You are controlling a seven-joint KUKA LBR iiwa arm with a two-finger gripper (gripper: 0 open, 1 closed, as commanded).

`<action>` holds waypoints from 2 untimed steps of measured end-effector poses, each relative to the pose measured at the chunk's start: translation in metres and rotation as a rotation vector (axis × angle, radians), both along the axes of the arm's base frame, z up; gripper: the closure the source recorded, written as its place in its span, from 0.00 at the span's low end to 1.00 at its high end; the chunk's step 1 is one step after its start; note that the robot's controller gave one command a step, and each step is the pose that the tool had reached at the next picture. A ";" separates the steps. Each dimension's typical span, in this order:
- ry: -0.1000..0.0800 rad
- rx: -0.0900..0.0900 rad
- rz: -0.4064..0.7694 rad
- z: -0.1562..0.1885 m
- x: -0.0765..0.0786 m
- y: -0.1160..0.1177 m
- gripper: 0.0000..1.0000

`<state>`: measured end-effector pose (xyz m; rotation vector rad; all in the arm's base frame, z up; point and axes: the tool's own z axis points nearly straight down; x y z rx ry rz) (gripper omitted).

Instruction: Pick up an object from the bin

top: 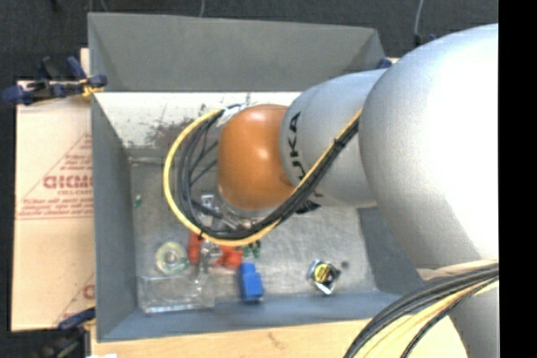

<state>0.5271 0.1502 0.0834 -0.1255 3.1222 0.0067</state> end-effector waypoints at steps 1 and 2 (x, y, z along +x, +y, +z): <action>-0.009 0.002 -0.002 0.001 0.002 0.000 0.00; 0.000 0.000 -0.002 -0.001 0.000 0.000 1.00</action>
Offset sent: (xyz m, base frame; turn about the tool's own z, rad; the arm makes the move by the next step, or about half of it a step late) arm 0.0000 0.0000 0.0000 0.0000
